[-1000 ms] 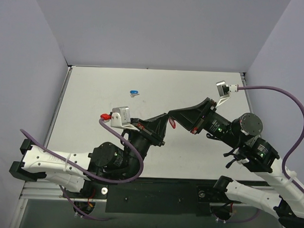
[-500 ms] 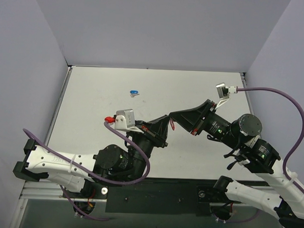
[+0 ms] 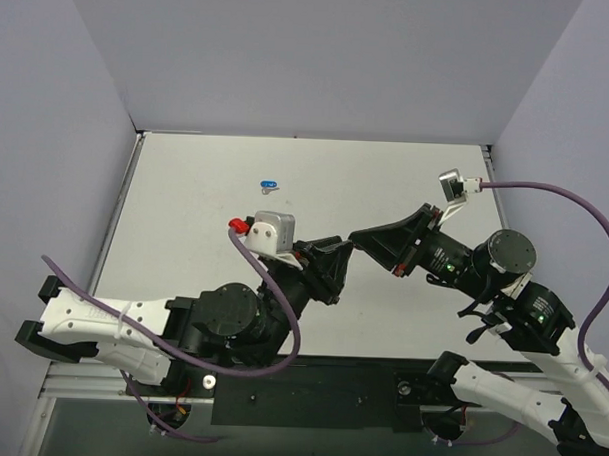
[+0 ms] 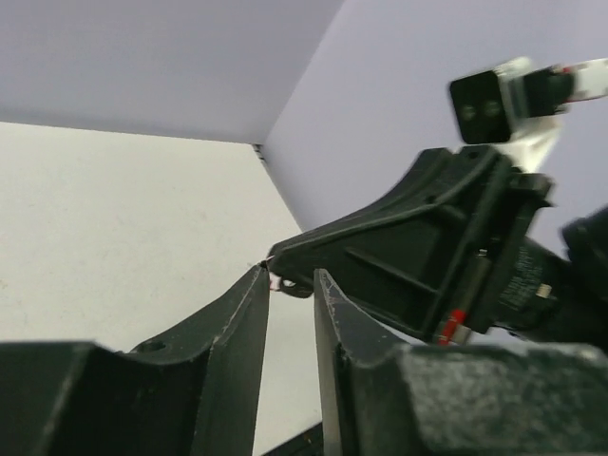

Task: Remove the keys from the keyring

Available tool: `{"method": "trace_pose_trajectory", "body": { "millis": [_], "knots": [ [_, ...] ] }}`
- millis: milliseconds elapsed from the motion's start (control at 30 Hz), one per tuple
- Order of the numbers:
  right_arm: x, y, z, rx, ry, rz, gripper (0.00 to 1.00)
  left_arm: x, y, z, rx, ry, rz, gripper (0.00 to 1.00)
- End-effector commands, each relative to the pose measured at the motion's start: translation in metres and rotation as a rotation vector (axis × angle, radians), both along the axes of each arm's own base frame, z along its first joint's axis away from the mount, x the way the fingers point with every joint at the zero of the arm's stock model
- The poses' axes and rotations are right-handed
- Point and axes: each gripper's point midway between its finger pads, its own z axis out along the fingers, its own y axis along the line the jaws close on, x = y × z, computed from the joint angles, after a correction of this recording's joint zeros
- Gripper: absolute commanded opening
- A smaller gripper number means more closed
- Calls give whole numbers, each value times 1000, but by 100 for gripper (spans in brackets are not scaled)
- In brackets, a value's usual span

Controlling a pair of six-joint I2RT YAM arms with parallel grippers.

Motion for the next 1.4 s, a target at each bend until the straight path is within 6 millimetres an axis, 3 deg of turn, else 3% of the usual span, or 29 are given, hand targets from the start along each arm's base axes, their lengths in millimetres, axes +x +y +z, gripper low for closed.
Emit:
{"method": "trace_pose_trajectory", "body": {
  "millis": [0, 67, 133, 233, 267, 300, 367, 467, 600, 833, 967, 1133, 1367],
  "knots": [
    [-18, -7, 2, -50, -70, 103, 0, -23, 14, 24, 125, -29, -234, 45],
    [-26, -6, 3, -53, -78, 167, 0, -30, 22, 27, 152, -39, -312, 54],
    [-32, -5, 4, -58, -75, 223, 0, -36, 31, 31, 161, -47, -401, 57],
    [-42, -8, 14, -46, -79, 305, 0, -31, 46, 31, 164, -35, -474, 58],
    [-40, -7, 15, -46, -73, 313, 0, -41, 46, 30, 169, -38, -567, 58],
    [-46, -6, 21, -39, -76, 356, 0, -33, 50, 28, 167, -31, -565, 58],
    [-55, -4, 29, -19, -84, 417, 0, -41, 52, 26, 161, -37, -660, 57],
    [-68, -1, 53, 86, -78, 501, 0, -52, 47, 24, 157, -49, -767, 55],
    [-72, 0, 69, 169, -110, 537, 0, -66, 32, 32, 99, -82, -869, 52],
    [-65, 1, 75, 206, -109, 507, 0, -69, 16, 47, -38, -101, -965, 49],
    [-64, 0, 78, 214, -117, 493, 0, -72, 6, 45, -60, -100, -1004, 45],
    [-64, 0, 77, 217, -117, 492, 0, -75, 5, 54, -106, -130, -1026, 44],
    [-65, 0, 79, 224, -117, 492, 0, -68, 5, 62, -99, -145, -984, 56]
  ]
}}
